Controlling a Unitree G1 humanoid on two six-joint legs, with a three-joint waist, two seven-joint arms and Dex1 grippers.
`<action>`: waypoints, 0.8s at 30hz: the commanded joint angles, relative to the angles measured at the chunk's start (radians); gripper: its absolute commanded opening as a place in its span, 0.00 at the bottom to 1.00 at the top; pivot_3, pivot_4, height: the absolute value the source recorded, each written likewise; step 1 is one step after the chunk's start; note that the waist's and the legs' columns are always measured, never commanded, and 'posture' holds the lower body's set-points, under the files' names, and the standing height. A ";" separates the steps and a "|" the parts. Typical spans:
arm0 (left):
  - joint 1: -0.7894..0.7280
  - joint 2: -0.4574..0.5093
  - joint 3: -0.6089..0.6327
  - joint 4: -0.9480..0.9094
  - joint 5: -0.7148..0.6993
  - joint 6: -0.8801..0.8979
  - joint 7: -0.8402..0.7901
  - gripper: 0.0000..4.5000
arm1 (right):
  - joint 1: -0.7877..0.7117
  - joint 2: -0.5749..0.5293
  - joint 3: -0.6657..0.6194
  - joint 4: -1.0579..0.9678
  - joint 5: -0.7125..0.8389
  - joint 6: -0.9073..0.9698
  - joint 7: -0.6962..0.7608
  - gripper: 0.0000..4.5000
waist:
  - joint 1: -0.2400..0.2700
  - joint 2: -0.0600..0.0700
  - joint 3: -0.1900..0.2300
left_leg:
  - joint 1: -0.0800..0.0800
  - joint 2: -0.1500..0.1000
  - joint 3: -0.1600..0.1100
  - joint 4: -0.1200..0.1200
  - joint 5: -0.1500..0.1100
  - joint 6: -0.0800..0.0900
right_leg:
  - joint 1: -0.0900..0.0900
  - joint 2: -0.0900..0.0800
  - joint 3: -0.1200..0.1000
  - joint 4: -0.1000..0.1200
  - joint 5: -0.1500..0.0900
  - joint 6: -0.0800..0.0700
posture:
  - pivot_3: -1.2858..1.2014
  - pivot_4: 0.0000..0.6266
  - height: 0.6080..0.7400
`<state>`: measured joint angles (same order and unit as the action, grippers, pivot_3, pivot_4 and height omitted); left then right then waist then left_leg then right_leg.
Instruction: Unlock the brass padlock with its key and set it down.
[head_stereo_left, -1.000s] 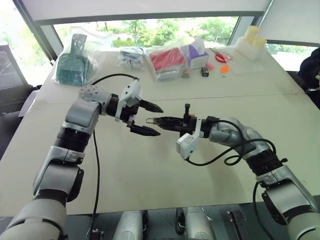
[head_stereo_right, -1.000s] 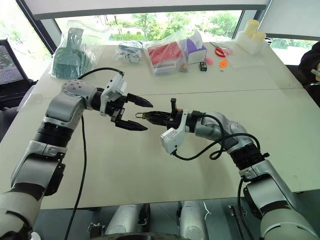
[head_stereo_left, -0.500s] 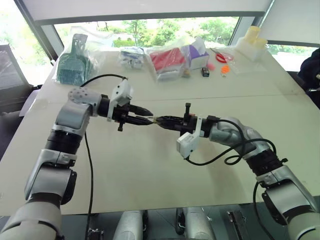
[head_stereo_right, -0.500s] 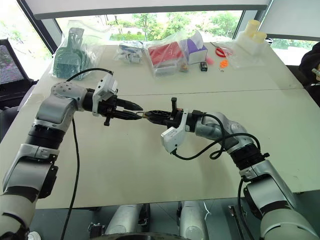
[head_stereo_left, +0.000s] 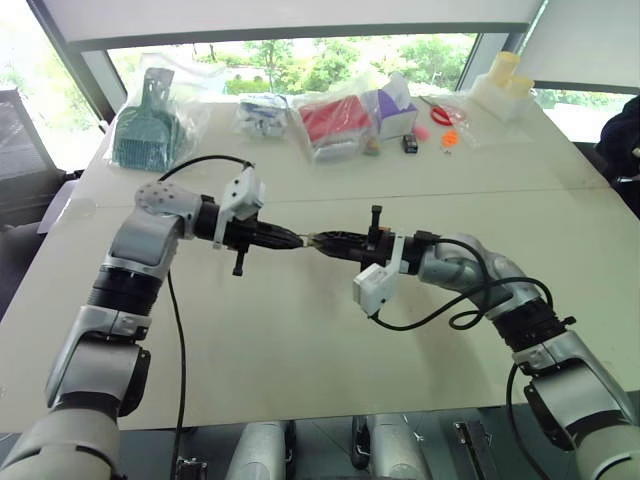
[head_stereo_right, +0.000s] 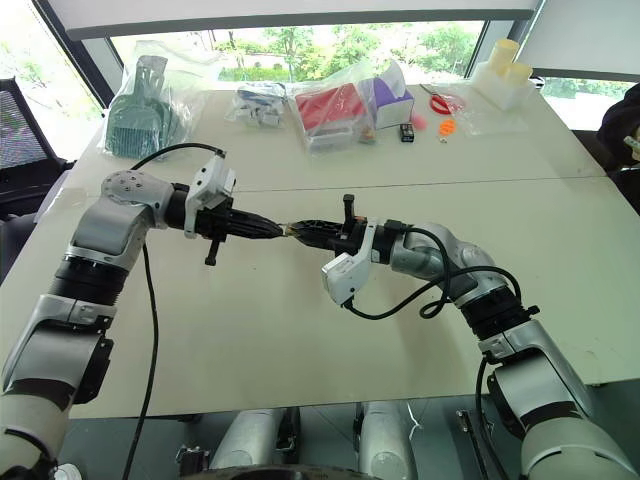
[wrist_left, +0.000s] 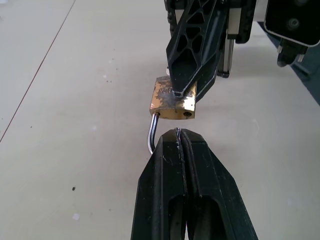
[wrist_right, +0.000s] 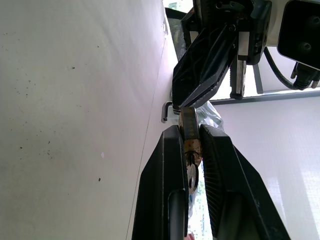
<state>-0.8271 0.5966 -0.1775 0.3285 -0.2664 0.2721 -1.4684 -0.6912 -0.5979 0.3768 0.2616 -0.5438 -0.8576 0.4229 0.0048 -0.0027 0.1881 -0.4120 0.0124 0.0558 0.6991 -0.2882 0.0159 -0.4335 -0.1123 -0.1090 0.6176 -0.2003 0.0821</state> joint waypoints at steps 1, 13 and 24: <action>-0.007 -0.014 0.005 0.034 0.033 -0.065 0.043 0.01 | -0.011 0.000 -0.023 -0.036 0.029 -0.001 -0.002 0.00 | 0.000 0.000 0.000 | 0.000 0.000 0.000 0.000 0.000 0.000 | 0.000 0.000 0.000 0.000 0.000 0.000 | 0.52 0.24 1.00; -0.032 -0.045 0.021 0.115 0.053 -0.132 0.092 0.01 | -0.012 -0.001 -0.022 -0.037 0.032 0.003 0.000 0.00 | 0.000 0.000 0.000 | 0.000 0.000 0.000 0.000 0.000 0.000 | 0.000 0.000 0.000 0.000 0.000 0.000 | 0.52 0.24 1.00; 0.042 0.048 0.071 0.063 0.035 -0.100 0.097 0.01 | -0.021 0.013 0.009 0.126 -0.052 -0.006 -0.060 0.00 | -0.005 0.000 0.000 | 0.000 0.000 0.000 0.000 0.000 0.000 | 0.000 0.000 0.000 0.000 0.000 0.000 | 0.52 0.24 1.00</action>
<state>-0.7885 0.6304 -0.1387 0.4326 -0.2102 0.1678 -1.3819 -0.6922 -0.5928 0.3837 0.3674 -0.5797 -0.8506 0.3929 -0.0001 -0.0027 0.1881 -0.4115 0.0127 0.0563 0.6988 -0.2882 0.0159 -0.4335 -0.1123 -0.1089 0.6180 -0.2002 0.0821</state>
